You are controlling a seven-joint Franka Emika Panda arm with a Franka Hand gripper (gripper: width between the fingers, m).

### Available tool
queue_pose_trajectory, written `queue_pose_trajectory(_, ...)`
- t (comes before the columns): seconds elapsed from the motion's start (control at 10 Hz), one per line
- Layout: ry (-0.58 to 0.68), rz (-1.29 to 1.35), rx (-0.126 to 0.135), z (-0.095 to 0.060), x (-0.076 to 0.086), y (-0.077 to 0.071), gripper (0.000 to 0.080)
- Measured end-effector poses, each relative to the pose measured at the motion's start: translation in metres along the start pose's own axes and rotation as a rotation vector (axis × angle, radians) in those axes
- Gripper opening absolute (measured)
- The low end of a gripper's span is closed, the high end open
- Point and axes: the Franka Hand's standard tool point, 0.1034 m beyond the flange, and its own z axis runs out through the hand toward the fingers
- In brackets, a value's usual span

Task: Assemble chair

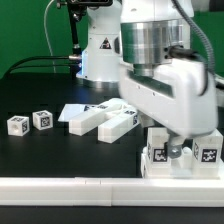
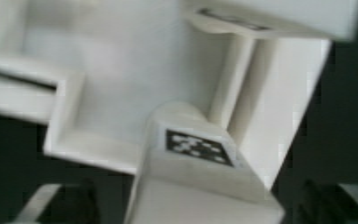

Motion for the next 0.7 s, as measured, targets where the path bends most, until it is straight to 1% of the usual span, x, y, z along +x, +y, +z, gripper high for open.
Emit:
queue_pose_trajectory(0.1, -0.004, -0.134, -0.002, 0.0010, -0.0003, 0.0013, 0.0614)
queue_pose_trajectory(0.2, -0.012, -0.233, -0.010, 0.0022, -0.0031, 0.0024, 0.0642)
queue_pose_trajectory(0.4, -0.009, -0.362, -0.012, 0.0019, -0.0008, 0.0035, 0.0648)
queue_pose_trajectory(0.5, -0.004, -0.466, -0.019, 0.0016, -0.0016, 0.0031, 0.0649)
queue_pose_trajectory(0.6, 0.014, -0.785, -0.029, -0.0017, -0.0069, -0.0021, 0.0649)
queue_pose_trajectory(0.7, 0.014, -0.823, -0.025, -0.0031, -0.0051, -0.0017, 0.0649)
